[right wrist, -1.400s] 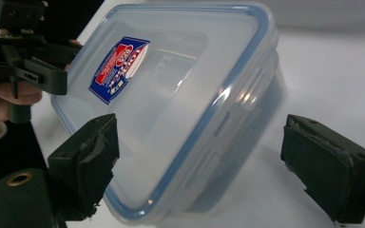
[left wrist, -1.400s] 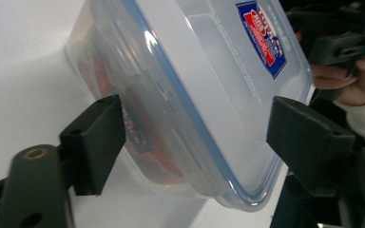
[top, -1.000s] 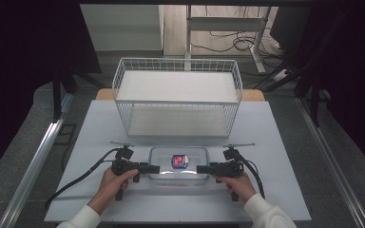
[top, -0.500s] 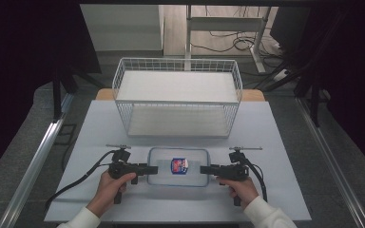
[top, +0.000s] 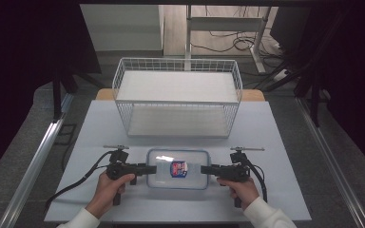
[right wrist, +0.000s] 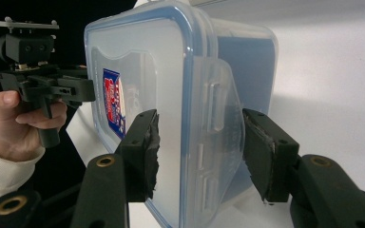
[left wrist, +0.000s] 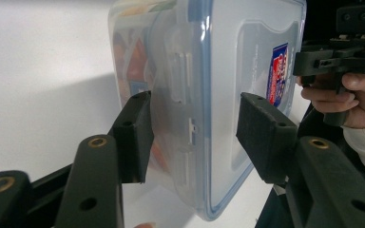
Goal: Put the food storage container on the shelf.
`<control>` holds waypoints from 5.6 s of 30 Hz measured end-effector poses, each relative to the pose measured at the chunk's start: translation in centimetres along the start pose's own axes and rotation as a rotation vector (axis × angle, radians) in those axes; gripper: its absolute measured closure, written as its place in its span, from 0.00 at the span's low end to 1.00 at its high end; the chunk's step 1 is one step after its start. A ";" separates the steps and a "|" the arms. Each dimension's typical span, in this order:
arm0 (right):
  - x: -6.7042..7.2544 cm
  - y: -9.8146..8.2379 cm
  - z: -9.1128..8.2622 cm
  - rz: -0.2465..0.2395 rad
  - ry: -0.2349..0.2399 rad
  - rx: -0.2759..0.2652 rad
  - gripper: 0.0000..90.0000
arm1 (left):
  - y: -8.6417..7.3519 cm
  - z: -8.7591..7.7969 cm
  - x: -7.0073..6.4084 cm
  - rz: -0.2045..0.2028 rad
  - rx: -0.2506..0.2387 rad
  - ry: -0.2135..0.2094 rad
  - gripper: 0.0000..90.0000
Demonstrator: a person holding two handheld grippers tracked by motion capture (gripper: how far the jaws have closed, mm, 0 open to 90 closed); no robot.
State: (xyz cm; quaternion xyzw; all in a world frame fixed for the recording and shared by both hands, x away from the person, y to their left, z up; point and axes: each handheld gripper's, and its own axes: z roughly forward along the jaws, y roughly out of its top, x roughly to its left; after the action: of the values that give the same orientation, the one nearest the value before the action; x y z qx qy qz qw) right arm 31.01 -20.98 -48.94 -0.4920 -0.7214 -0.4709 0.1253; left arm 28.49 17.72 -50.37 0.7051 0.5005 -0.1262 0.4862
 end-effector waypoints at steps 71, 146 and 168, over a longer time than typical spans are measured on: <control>-2.4 10.0 6.1 -0.136 -0.249 -0.127 0.41 | 9.6 3.0 7.1 -0.032 -0.119 0.072 0.38; 2.6 7.8 15.1 -0.637 -0.457 0.029 0.99 | -0.9 -2.2 -0.6 0.315 -0.032 0.147 0.28; 2.4 9.5 15.4 -0.603 -0.483 0.009 0.99 | -0.9 -2.1 -0.5 0.309 -0.012 0.147 0.25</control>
State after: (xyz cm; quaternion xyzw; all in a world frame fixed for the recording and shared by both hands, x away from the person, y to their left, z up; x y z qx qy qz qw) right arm 42.07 -6.53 -50.16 -0.3540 -0.8445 -0.3541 -0.1899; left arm 26.89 19.13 -49.47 0.7782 0.4209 0.0049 0.4662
